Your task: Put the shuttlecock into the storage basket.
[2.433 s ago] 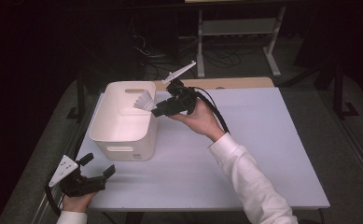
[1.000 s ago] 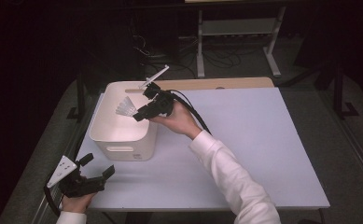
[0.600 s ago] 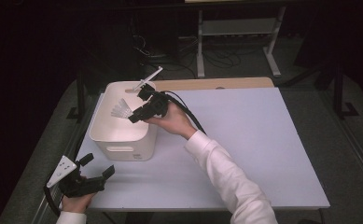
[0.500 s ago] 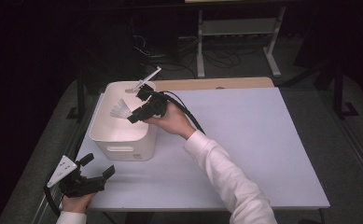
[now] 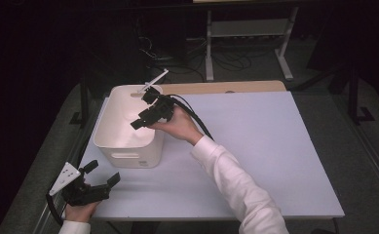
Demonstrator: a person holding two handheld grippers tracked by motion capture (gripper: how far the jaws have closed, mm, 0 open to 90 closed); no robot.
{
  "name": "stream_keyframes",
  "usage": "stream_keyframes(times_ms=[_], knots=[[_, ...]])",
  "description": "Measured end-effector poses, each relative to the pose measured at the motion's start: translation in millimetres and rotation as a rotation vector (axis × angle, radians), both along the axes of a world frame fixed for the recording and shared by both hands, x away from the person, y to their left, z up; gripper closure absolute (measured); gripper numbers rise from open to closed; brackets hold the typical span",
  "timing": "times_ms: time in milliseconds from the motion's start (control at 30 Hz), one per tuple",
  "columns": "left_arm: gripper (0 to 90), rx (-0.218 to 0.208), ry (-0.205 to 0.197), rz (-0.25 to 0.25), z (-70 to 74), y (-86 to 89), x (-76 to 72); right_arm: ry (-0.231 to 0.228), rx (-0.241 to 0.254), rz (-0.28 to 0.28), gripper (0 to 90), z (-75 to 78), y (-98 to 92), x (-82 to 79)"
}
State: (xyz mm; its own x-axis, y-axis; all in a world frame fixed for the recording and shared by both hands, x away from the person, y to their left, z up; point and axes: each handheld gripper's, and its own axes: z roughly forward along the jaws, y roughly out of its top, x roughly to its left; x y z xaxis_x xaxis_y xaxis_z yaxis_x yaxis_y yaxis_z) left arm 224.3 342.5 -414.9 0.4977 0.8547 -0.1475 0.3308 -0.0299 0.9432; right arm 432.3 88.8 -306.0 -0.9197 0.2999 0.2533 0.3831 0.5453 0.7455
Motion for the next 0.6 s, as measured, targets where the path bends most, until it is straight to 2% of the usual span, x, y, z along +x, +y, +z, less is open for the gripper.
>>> stream_keyframes(times_ms=[233,333,367,400,433,500,600], knots=[[0.0,-0.008,-0.001,-0.005,0.0,-0.2,0.0,-0.013,0.052,-0.015,25.1,10.2,-15.2,-4.3],[0.0,-0.013,0.000,-0.002,0.2,0.2,-0.3,-0.023,0.053,-0.037,13.8,12.4,-19.4,-7.1],[0.0,-0.012,-0.001,-0.001,0.1,-0.1,-0.3,-0.041,0.043,-0.038,9.7,12.2,-20.9,-6.5],[0.0,-0.009,0.002,-0.001,0.4,-0.2,-0.4,-0.063,0.037,-0.049,1.9,11.8,-21.8,-6.3],[0.0,-0.009,0.003,-0.003,0.5,-0.3,-0.3,-0.084,0.019,-0.083,0.0,11.9,-22.4,-7.2],[0.0,-0.005,0.002,-0.010,0.3,-0.7,0.5,-0.115,0.011,-0.104,0.0,12.3,-26.8,-7.8],[0.0,-0.009,-0.010,-0.017,-0.1,-1.3,2.4,-0.081,0.022,-0.114,0.0,14.2,-35.6,-9.4]])
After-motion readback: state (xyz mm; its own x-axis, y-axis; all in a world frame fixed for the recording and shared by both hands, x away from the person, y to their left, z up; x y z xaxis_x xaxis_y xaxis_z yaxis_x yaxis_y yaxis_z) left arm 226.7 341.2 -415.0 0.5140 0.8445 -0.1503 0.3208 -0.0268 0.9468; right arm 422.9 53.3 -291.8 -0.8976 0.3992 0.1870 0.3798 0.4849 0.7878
